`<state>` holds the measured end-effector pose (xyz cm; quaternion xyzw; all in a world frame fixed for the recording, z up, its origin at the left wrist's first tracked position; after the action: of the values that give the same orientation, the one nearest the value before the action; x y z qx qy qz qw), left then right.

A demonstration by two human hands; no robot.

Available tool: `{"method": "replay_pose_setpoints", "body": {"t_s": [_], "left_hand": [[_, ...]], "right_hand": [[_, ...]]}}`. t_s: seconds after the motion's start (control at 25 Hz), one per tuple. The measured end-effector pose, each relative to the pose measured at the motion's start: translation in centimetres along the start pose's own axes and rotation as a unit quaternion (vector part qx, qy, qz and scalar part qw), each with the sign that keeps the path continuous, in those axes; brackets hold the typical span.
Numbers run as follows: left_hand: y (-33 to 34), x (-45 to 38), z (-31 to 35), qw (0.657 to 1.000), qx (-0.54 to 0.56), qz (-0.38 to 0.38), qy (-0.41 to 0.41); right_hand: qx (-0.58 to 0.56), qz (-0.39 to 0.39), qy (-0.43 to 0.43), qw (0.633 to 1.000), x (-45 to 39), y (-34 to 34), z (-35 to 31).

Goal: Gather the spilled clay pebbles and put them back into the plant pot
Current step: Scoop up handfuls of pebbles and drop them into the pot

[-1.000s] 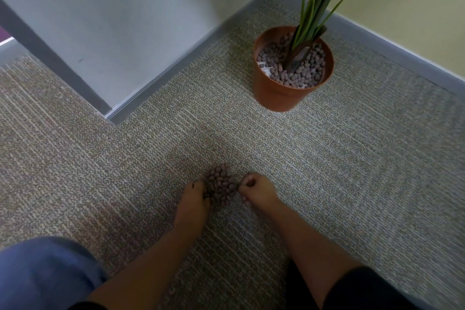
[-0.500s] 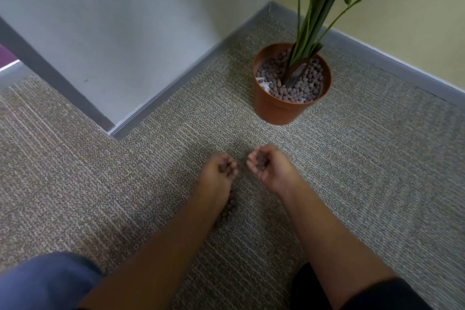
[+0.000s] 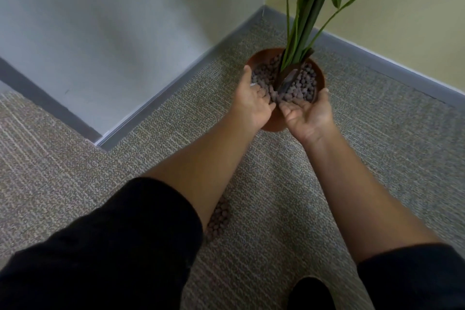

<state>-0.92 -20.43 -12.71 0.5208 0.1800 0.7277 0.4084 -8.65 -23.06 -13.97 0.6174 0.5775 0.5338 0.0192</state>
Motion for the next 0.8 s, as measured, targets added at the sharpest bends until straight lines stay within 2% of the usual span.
{"method": "replay_pose_setpoints", "body": {"t_s": [0.08, 0.2, 0.28, 0.32, 0.36, 0.4, 0.44, 0.48, 0.52, 0.56, 0.6, 0.64, 0.68, 0.76, 0.8], "left_hand": [[-0.8, -0.1, 0.2, 1.000, -0.021, 0.013, 0.013], [-3.5, 0.5, 1.7, 0.993, -0.069, 0.062, 0.075], [-6.6, 1.5, 2.4, 0.979, -0.147, 0.097, 0.102], [-8.8, 1.8, 2.6, 0.956, -0.238, 0.126, 0.118], [-11.1, 2.4, 3.1, 0.902, -0.376, 0.157, 0.144], [-13.6, 2.7, 3.5, 0.809, -0.531, 0.184, 0.172], [-15.9, 3.2, 3.7, 0.700, -0.659, 0.198, 0.191], [-18.6, 3.7, 3.5, 0.626, -0.729, 0.202, 0.191], [-21.3, 4.5, 3.1, 0.593, -0.759, 0.204, 0.175], [-24.1, 5.4, 2.5, 0.572, -0.778, 0.203, 0.161], [-26.1, 6.3, 1.7, 0.546, -0.800, 0.198, 0.152], [-27.6, 6.9, 0.8, 0.524, -0.818, 0.185, 0.148], [-28.5, 7.3, 0.0, 0.516, -0.827, 0.167, 0.150], [-28.8, 7.3, -1.1, 0.523, -0.829, 0.133, 0.145], [-28.5, 7.0, -1.6, 0.518, -0.838, 0.108, 0.136]], "right_hand": [[0.015, -0.005, -0.006, 1.000, -0.2, -0.5, 0.0], [0.085, -0.039, -0.018, 0.995, 0.3, -1.4, 1.0], [0.196, -0.035, -0.015, 0.980, 0.7, -3.0, 3.2], [0.284, -0.022, -0.017, 0.958, 0.8, -4.2, 4.7], [0.389, -0.013, -0.027, 0.921, 0.9, -5.3, 6.3], [0.508, -0.018, -0.054, 0.859, 0.8, -6.4, 7.7], [0.630, -0.043, -0.096, 0.770, 0.8, -7.1, 9.1], [0.733, -0.089, -0.140, 0.660, 0.9, -7.5, 10.9], [0.803, -0.147, -0.175, 0.551, 1.3, -7.9, 13.1], [0.839, -0.195, -0.197, 0.468, 1.9, -8.5, 15.2], [0.857, -0.223, -0.208, 0.415, 2.3, -9.1, 16.9], [0.868, -0.237, -0.214, 0.380, 2.7, -9.7, 18.2], [0.876, -0.249, -0.217, 0.352, 3.0, -10.1, 19.4], [0.892, -0.275, -0.205, 0.294, 3.6, -10.8, 21.6], [0.898, -0.277, -0.199, 0.278, 3.9, -11.0, 22.1]]}}
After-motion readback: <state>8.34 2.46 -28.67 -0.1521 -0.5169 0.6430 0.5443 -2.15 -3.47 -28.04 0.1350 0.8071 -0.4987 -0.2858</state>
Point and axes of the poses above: each hand's wrist, its own x-axis away from the middle knuckle, its own y-axis out of the palm, z = x × y, the point moved 9 cm from there along -x, towards the middle knuckle, and after that the axes turned 9 degrees about z, right-handed, at the moved point
